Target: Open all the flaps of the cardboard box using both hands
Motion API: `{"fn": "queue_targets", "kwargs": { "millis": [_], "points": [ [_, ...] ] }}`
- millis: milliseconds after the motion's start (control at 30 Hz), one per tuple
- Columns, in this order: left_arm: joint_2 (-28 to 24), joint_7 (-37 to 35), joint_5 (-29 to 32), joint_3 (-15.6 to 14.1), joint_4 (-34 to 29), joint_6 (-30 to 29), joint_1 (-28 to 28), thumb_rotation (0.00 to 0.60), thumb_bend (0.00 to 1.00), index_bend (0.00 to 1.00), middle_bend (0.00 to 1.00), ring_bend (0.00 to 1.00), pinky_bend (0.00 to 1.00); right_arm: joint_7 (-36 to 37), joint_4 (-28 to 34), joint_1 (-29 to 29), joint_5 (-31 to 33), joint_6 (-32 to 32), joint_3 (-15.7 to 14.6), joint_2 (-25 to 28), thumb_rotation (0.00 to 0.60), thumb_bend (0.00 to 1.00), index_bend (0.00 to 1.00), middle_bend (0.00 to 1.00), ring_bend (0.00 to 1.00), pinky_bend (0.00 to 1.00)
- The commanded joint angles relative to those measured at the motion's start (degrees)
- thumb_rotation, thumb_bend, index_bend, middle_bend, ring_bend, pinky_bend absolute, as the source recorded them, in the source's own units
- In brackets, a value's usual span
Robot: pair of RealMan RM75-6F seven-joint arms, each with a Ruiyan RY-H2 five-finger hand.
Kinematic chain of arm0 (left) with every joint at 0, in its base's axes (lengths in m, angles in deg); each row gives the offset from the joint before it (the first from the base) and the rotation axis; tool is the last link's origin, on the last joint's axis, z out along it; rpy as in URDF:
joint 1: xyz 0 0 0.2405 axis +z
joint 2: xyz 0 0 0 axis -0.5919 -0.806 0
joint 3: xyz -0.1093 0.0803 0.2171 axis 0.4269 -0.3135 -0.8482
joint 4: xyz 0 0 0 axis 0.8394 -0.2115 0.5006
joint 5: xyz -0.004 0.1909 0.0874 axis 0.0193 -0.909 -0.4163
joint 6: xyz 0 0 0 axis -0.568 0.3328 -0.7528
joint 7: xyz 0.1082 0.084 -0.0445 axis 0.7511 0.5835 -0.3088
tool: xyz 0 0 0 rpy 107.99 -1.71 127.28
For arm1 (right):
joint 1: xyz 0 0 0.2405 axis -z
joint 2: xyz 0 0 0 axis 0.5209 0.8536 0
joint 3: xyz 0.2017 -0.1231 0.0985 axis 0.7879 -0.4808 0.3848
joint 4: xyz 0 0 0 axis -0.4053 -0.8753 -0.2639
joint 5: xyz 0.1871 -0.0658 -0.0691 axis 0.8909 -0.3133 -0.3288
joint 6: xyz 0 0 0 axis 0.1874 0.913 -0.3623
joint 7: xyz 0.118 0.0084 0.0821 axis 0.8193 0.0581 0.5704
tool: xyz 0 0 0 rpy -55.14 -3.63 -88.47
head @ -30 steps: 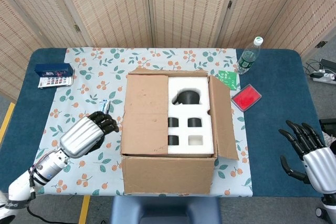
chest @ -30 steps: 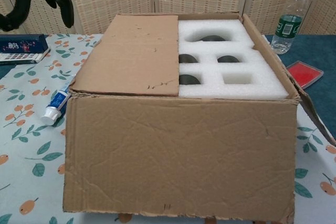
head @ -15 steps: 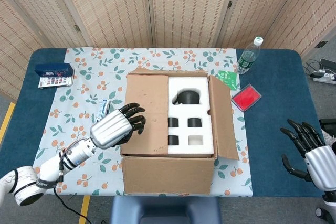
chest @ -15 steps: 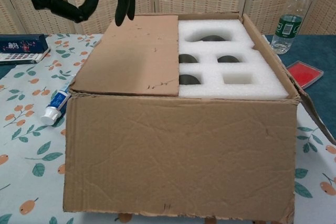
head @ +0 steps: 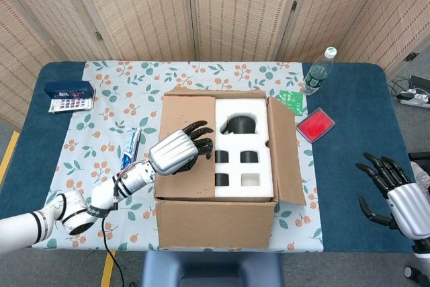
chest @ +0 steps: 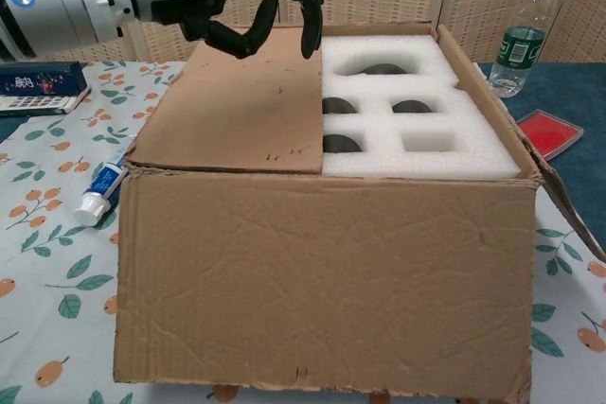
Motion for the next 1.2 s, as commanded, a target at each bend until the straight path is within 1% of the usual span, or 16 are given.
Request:
{"fn": "queue_targets", "kwargs": {
  "millis": [33,400,600,833,1200],
  "points": [
    [2.3,-0.8,0.5,0.3,2.2,-0.1,-1.9,0.6,1.0,0.47,0.38,0.16,0.12,0.3,-0.2,0.1,0.3,0.2,0.0,0.0,0.417,0.56,0.14,0.08,0.11,0.09],
    [7.8,1.4,2.9,-0.1,6.8,2.3,-6.1,0.6,1.0,0.45,0.38,0.15,0.1,1.8,-1.2,0.8,0.9,0.7,-0.2,0.3,0.418,0.56,0.14,0.08,0.11,0.07],
    [10.0,2.9,4.2,-0.3,9.0,3.0,-7.7,0.6,1.0,0.45,0.37,0.14,0.09,3.2,-1.8,1.2,1.0,1.3,-0.3,0.7,0.415,0.56,0.14,0.08,0.11,0.07],
    [11.4,7.0,4.3,-1.4,11.6,2.7,-8.4,0.6,1.0,0.46,0.37,0.14,0.08,5.5,-2.3,1.6,0.3,1.9,-0.9,1.3,0.416,0.56,0.14,0.08,0.11,0.07],
    [11.3,12.6,5.6,-2.6,12.2,2.2,-8.1,0.6,1.0,0.48,0.37,0.14,0.08,7.3,-2.6,1.1,-0.7,1.4,-1.5,1.7,0.416,0.56,0.14,0.08,0.11,0.07]
  ]
}}
